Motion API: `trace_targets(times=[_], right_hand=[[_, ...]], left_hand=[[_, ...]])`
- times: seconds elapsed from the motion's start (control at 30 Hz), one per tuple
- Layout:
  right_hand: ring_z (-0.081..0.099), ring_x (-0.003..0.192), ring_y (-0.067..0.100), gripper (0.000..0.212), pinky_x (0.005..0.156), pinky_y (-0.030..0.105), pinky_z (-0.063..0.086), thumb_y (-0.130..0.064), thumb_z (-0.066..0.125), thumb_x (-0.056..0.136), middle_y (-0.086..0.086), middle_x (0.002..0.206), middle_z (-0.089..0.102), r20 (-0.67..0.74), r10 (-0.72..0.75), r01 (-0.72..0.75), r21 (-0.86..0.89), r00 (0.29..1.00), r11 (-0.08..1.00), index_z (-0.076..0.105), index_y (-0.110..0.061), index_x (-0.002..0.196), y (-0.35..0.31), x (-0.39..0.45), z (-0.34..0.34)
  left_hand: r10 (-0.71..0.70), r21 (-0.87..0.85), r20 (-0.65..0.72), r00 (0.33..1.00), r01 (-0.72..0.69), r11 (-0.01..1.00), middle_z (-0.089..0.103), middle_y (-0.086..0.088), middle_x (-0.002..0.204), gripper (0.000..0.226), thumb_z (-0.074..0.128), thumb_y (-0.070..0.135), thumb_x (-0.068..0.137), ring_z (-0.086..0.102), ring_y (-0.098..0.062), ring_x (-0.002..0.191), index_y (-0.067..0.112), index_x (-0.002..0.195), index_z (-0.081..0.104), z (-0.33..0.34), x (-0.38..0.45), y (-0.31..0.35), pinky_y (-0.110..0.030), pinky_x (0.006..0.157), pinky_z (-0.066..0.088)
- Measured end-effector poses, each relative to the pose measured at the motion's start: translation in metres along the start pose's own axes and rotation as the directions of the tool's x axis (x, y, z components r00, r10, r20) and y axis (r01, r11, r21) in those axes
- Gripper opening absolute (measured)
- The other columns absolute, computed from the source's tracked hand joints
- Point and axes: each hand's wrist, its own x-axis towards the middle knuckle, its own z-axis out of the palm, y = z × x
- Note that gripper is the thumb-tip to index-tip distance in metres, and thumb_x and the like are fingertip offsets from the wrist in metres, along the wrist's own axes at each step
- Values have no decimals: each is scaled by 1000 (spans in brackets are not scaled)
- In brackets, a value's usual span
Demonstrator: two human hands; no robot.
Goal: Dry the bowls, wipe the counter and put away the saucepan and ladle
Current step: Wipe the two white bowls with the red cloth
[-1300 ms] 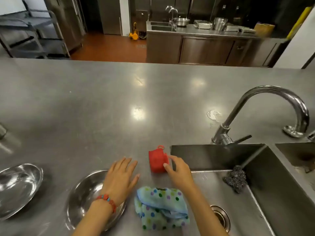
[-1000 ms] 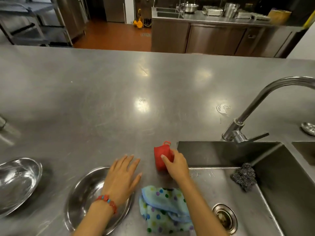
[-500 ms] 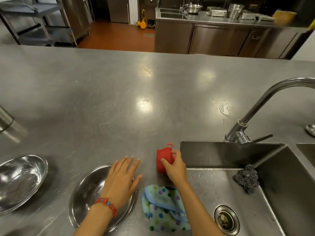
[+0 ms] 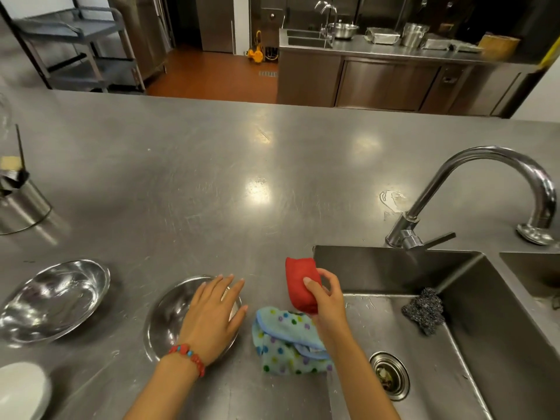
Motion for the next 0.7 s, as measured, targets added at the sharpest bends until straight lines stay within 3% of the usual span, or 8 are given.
trace_targets(times=[0.23,0.4,0.57,0.63,0.7], right_hand=[[63,91,31,32,60,29,58,-7,58,84,9,106,59,156,61,-85,157,986,984,57,-30,107,-3,-62,2],[60,101,26,37,65,27,58,-7,59,84,-1,113,56,201,37,-55,87,979,995,60,-35,107,10,-96,11],[54,111,38,36,74,45,55,-5,60,83,9,125,52,223,51,-61,39,974,997,62,-32,106,23,-123,24],[53,111,41,35,81,54,51,-3,61,81,13,127,51,218,22,-26,16,976,1000,62,-29,104,30,-133,30],[51,112,49,33,85,60,46,-2,63,78,16,129,50,223,-5,5,-2,975,1000,62,-27,100,38,-142,39]], left_hand=[[4,-46,-87,996,-8,999,55,-15,130,97,-6,68,81,48,-34,123,8,126,54,-7,-47,-5,-51,104,34],[-41,-62,-56,998,37,997,63,-18,118,64,29,51,87,58,-38,110,5,117,61,-14,-87,-16,-52,92,45],[-60,-86,-85,995,53,995,59,-17,124,93,-1,68,83,53,-36,118,8,123,57,-20,-124,-36,-51,99,40],[-56,-86,-100,993,48,995,56,-15,128,90,2,68,83,49,-33,122,9,126,55,-21,-136,-48,-50,102,37],[-67,-78,-124,990,58,995,46,-10,139,69,21,59,89,37,-27,132,13,133,46,-20,-147,-65,-45,110,27]])
